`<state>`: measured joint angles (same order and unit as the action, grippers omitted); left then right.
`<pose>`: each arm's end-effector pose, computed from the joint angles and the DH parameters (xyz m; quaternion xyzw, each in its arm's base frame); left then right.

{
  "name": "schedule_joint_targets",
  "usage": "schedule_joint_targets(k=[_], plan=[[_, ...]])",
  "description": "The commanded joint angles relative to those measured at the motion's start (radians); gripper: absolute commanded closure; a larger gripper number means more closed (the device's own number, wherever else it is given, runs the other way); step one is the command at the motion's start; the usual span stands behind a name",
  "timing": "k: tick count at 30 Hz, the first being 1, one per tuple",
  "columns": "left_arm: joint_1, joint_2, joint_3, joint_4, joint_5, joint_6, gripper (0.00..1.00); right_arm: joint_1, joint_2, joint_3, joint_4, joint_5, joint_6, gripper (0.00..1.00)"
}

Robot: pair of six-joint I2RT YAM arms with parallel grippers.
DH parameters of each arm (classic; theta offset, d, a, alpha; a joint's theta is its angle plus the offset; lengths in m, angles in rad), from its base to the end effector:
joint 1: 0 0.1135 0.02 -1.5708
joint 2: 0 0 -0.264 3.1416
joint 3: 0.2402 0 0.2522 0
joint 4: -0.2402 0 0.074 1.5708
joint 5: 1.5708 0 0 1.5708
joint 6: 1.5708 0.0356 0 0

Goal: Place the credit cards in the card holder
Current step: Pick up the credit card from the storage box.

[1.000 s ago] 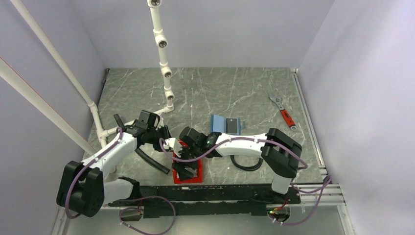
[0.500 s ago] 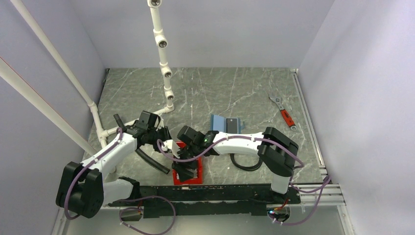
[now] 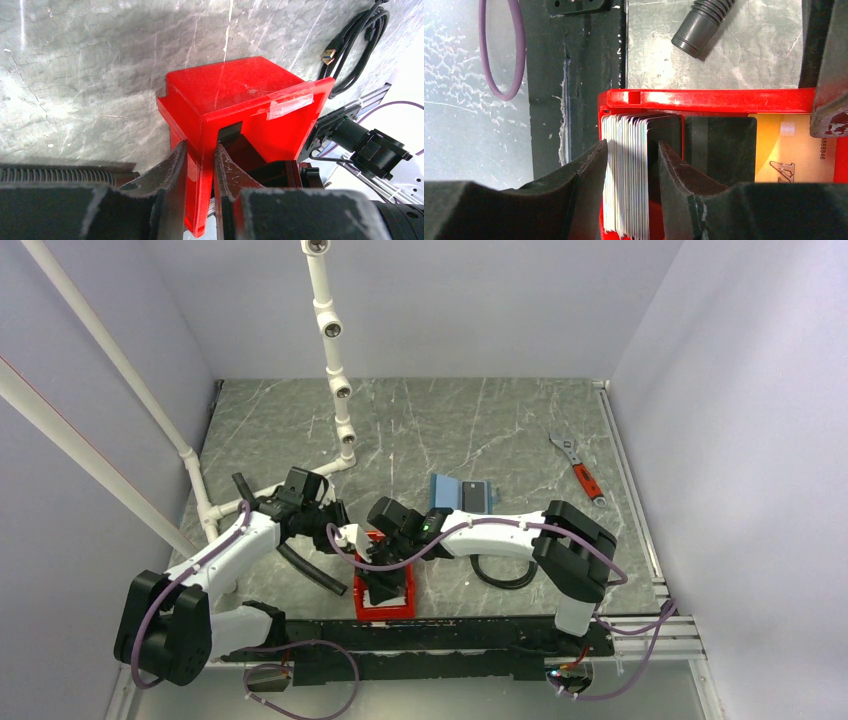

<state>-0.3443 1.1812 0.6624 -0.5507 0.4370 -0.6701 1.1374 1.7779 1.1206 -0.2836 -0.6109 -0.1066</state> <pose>0.1957 -0.0862 0.1952 -0.1003 0.9419 -0.3012 0.1097 0.1350 0.3404 0.1863 -0.6041 0.6827 0.3944 0.1161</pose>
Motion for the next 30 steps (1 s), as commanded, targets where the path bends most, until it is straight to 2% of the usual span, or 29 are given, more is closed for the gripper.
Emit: schedule_joint_targets(k=[1, 6, 13, 23, 30], plan=[[0.011, -0.019, 0.051, 0.098, -0.04, -0.017, 1.0, 0.021, -0.028, -0.017, -0.079, -0.104, 0.035, 0.58], [0.011, -0.013, 0.049, 0.109, -0.043, -0.021, 1.0, 0.019, -0.044, -0.019, -0.086, -0.119, 0.035, 0.54], [0.011, -0.005, 0.058, 0.104, -0.047, -0.015, 1.0, 0.015, -0.067, -0.039, -0.065, -0.129, 0.048, 0.55], [0.011, -0.012, 0.063, 0.101, -0.054, -0.018, 1.0, 0.001, -0.071, -0.086, 0.015, -0.165, 0.088, 0.64], [0.011, -0.014, 0.067, 0.098, -0.058, -0.016, 1.0, -0.011, -0.066, -0.107, 0.076, -0.205, 0.125, 0.74]])
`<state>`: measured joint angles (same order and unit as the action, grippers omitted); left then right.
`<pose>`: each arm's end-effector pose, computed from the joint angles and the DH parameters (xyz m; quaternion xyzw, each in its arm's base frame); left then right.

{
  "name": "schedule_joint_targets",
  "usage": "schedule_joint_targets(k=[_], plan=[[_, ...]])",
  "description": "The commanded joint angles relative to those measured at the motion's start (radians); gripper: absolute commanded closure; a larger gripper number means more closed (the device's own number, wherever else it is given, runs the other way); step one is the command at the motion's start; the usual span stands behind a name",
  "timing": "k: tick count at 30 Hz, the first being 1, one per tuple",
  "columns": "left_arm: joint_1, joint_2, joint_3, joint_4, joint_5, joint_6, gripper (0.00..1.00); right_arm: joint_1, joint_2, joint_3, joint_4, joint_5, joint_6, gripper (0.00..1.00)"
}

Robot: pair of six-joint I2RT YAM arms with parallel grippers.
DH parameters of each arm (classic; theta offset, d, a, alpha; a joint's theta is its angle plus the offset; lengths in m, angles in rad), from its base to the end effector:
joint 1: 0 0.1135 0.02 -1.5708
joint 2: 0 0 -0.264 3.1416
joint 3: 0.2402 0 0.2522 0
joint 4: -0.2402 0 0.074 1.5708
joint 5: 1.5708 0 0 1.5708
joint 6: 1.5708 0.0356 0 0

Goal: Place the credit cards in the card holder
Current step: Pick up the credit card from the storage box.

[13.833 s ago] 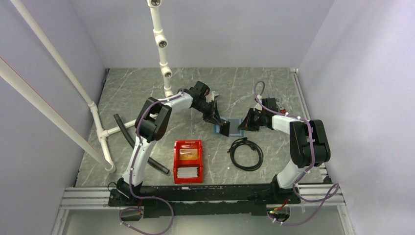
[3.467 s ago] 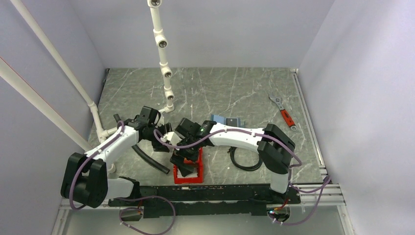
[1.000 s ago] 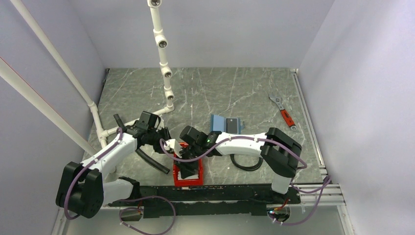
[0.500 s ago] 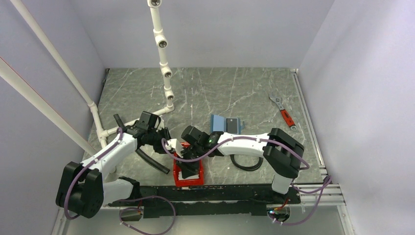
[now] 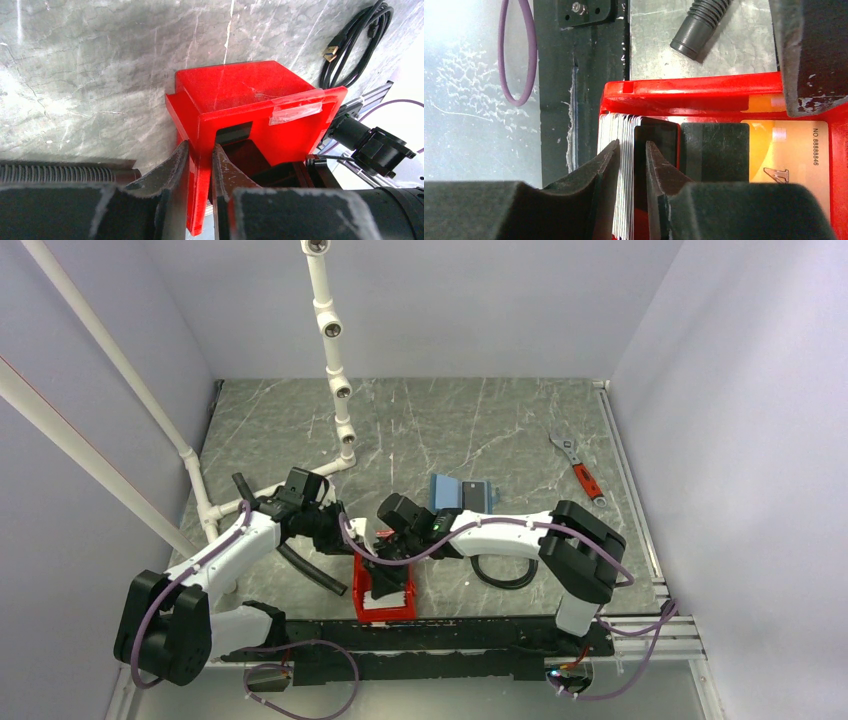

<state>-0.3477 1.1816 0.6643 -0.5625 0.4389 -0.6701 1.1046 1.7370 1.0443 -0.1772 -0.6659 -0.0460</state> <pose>0.1946 -0.0866 0.1951 -0.0997 0.9430 -0.3000 0.1043 0.1405 0.3281 0.1856 -0.5771 0.6837 0.4288 0.1251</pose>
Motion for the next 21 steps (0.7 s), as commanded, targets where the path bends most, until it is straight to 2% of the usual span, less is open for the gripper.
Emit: schedule_joint_targets(k=[1, 7, 12, 16, 21], plan=[[0.015, -0.013, 0.066, 0.109, -0.059, -0.016, 1.0, 0.02, -0.026, -0.032, -0.027, -0.152, 0.074, 0.76], [0.014, -0.009, 0.067, 0.112, -0.055, -0.017, 1.0, 0.018, -0.039, -0.045, -0.005, -0.153, 0.091, 0.81], [0.013, -0.012, 0.069, 0.107, -0.06, -0.018, 1.0, 0.018, -0.065, -0.06, 0.026, -0.126, 0.105, 0.91], [0.013, -0.019, 0.07, 0.105, -0.065, -0.023, 1.0, 0.02, -0.128, -0.097, 0.076, -0.045, 0.114, 1.0], [0.013, -0.016, 0.079, 0.105, -0.063, -0.026, 1.0, 0.023, -0.227, -0.141, 0.139, 0.09, 0.119, 1.0]])
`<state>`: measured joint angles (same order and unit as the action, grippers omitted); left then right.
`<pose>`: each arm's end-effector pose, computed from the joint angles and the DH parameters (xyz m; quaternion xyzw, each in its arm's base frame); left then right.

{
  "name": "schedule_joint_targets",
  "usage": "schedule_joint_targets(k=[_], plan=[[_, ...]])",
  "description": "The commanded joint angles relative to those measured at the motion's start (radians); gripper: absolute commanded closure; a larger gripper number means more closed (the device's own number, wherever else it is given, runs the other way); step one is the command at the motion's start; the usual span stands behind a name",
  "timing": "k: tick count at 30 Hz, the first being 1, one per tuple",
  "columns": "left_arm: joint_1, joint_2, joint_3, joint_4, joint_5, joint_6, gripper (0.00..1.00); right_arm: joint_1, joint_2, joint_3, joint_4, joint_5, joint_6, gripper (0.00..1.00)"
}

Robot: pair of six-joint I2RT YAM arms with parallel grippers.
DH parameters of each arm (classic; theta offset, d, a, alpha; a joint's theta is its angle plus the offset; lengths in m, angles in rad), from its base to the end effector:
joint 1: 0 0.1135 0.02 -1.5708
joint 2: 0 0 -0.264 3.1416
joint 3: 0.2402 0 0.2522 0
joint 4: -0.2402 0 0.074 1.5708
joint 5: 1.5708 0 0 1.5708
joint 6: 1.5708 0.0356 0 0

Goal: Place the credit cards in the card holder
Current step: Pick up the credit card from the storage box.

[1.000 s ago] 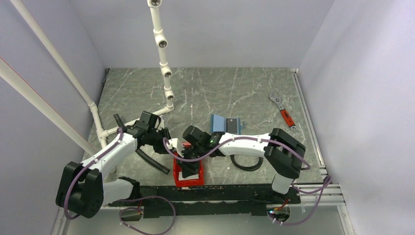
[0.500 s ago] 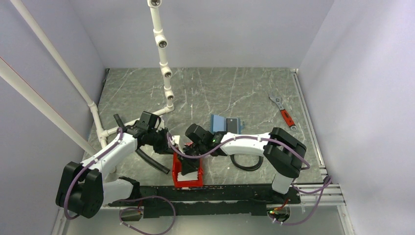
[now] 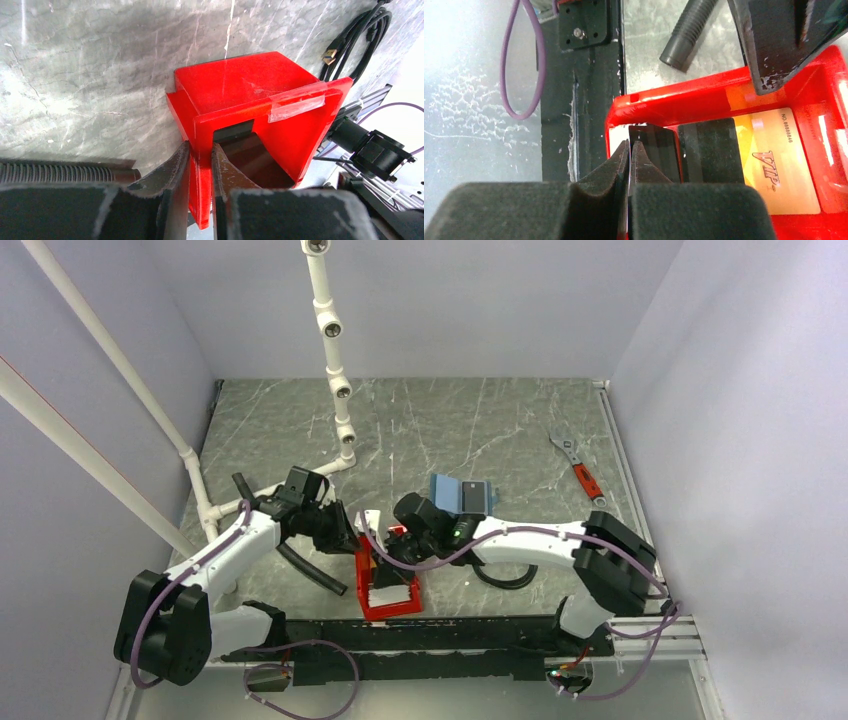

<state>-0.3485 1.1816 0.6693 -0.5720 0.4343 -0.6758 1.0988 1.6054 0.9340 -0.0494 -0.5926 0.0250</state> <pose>0.1946 -0.0866 0.1960 -0.1032 0.9436 -0.2975 0.1025 0.1351 0.3083 0.2036 -0.5491 0.6872 0.4352 0.1920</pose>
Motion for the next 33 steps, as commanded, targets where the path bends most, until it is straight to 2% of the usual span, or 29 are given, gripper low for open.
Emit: schedule_joint_targets(k=[1, 10, 16, 20, 27, 30, 33], plan=[[0.014, -0.015, 0.077, 0.113, -0.059, -0.019, 1.0, 0.03, -0.106, -0.036, 0.02, 0.035, 0.051, 1.0], [0.012, 0.018, 0.117, 0.093, -0.06, -0.009, 1.0, 0.082, -0.12, -0.039, 0.113, 0.221, 0.091, 1.0], [0.006, 0.032, 0.131, 0.074, -0.062, 0.002, 1.0, 0.085, -0.129, -0.004, 0.155, 0.373, 0.229, 1.0], [0.004, 0.033, 0.13, 0.064, -0.063, 0.004, 1.0, 0.083, -0.144, -0.002, 0.141, 0.453, 0.265, 1.0], [0.003, 0.036, 0.147, 0.029, -0.067, 0.036, 0.77, -0.01, -0.264, -0.05, 0.118, 0.533, 0.397, 1.0], [0.004, 0.026, 0.16, -0.001, -0.074, 0.053, 0.64, -0.123, -0.327, -0.067, 0.095, 0.503, 0.46, 1.0], [0.004, 0.018, 0.182, -0.042, -0.078, 0.072, 0.52, -0.311, -0.384, -0.103, 0.071, 0.43, 0.525, 1.0]])
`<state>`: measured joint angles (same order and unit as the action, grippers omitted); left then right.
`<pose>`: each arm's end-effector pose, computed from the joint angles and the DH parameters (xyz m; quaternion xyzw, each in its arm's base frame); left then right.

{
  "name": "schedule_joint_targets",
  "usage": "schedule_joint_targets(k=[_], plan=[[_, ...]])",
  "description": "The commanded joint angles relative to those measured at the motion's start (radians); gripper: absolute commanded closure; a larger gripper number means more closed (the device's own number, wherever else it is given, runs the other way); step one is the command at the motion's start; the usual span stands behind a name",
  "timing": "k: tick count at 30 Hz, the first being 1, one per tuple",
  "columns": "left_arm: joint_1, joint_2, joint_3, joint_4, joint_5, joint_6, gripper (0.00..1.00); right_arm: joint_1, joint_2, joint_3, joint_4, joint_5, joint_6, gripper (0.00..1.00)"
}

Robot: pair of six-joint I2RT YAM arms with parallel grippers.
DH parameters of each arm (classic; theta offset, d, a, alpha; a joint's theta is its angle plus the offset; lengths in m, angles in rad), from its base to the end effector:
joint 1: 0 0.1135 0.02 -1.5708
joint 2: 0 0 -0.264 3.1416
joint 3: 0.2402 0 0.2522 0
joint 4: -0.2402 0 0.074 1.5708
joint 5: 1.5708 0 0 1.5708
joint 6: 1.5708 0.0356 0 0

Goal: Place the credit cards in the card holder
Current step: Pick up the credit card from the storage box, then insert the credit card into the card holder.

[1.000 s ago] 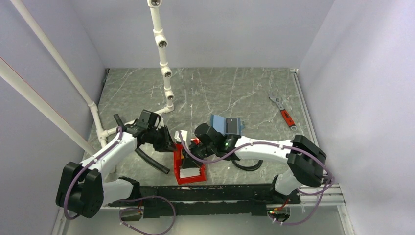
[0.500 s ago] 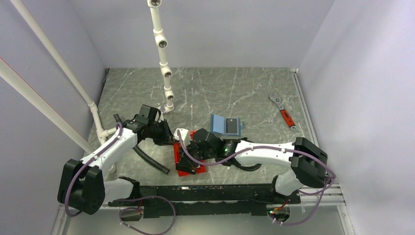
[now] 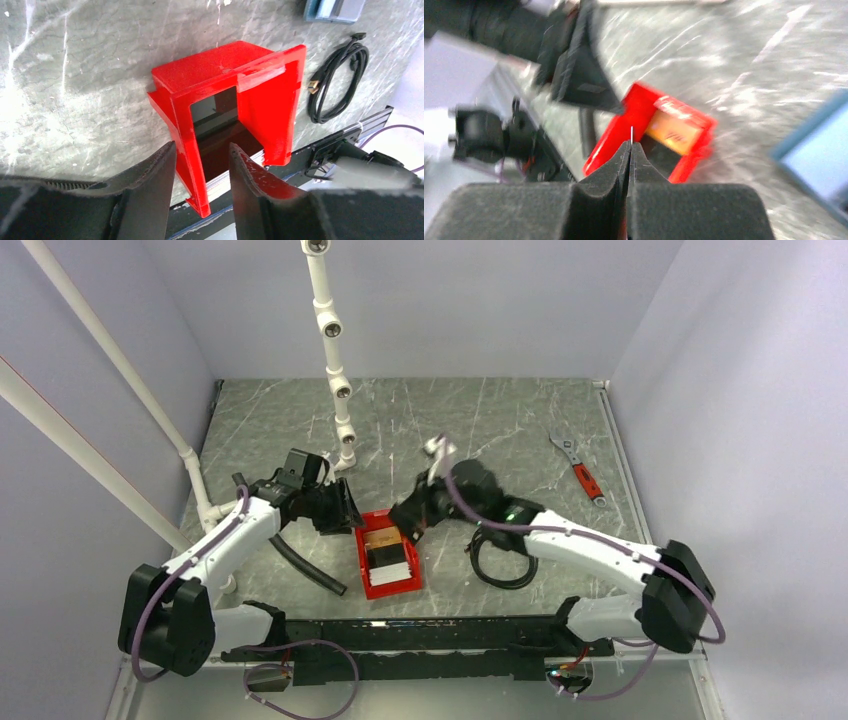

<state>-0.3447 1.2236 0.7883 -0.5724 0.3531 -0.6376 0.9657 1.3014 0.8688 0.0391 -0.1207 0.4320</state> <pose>0.2169 -0.0910 0.2220 -0.0897 0.9427 -0.2778 0.1616 0.1661 0.2477 0.2778 -0.2512 0.7920 0.3950 0.3920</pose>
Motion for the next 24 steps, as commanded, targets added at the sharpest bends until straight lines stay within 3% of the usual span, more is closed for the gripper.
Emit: schedule_joint_targets(k=[1, 7, 13, 20, 24], plan=[[0.0, -0.024, 0.073, -0.054, 0.002, 0.04, 0.48, -0.263, -0.095, -0.061, -0.01, -0.084, 0.136, 1.0], [0.0, -0.02, 0.154, -0.162, -0.004, 0.094, 0.31, -0.659, -0.053, -0.174, 0.075, -0.279, 0.141, 1.0], [-0.024, -0.027, 0.278, -0.158, 0.029, 0.129, 0.25, -0.811, 0.115, -0.216, 0.23, -0.406, 0.184, 1.0], [-0.256, 0.139, 0.41, 0.054, -0.071, 0.108, 0.31, -0.833, 0.25, -0.197, 0.361, -0.453, 0.183, 1.0], [-0.33, 0.338, 0.528, 0.134, -0.038, 0.136, 0.47, -0.854, 0.321, -0.197, 0.434, -0.502, 0.207, 1.0]])
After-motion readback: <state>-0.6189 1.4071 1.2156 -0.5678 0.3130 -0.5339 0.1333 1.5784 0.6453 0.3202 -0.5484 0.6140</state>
